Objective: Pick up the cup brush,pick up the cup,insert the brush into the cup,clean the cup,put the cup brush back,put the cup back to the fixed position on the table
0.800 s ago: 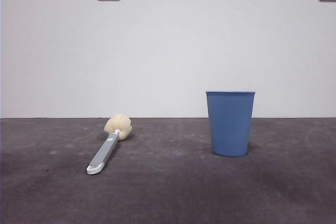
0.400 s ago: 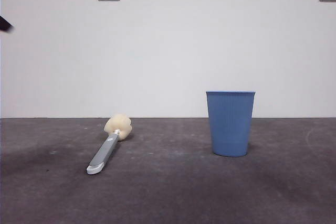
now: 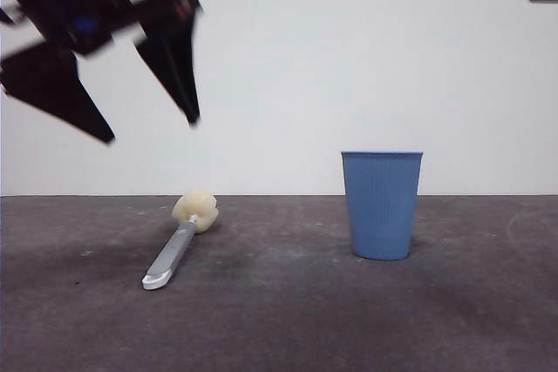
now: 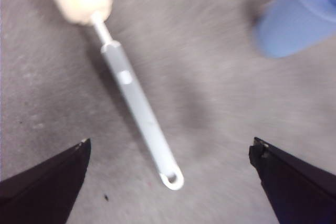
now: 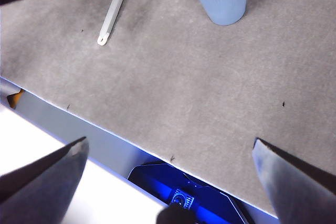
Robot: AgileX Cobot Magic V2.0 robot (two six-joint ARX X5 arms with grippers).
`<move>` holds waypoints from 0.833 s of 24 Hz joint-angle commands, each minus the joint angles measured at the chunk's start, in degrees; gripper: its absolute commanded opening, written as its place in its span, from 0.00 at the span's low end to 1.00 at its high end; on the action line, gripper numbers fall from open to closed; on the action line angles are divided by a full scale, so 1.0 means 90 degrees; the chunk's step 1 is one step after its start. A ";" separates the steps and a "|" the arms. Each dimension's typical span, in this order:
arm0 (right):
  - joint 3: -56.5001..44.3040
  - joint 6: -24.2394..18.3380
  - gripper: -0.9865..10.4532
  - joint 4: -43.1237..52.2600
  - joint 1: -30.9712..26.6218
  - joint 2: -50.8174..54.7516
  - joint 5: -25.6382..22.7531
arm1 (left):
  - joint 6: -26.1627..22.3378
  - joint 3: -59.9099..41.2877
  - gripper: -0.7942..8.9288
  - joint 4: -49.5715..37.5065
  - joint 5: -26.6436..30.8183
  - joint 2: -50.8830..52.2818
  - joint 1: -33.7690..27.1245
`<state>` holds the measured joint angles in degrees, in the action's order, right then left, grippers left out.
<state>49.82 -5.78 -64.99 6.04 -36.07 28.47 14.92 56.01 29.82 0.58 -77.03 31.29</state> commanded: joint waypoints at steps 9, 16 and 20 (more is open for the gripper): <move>0.0015 0.0046 0.61 0.0022 0.0010 0.0007 0.0005 | 0.0396 0.0170 0.63 -0.0333 0.0600 -0.2103 0.0104; 0.0015 0.0087 0.61 0.0022 0.0010 0.0007 0.0005 | 0.0546 0.0170 0.63 -0.0362 0.0911 -0.2368 0.0172; 0.0015 0.0095 0.61 0.0022 0.0010 0.0007 0.0005 | 0.0556 0.0170 0.44 -0.0350 0.1037 -0.2370 0.0255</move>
<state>49.82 -5.34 -64.99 6.04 -36.07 28.47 19.31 57.65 26.72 9.89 -97.91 33.41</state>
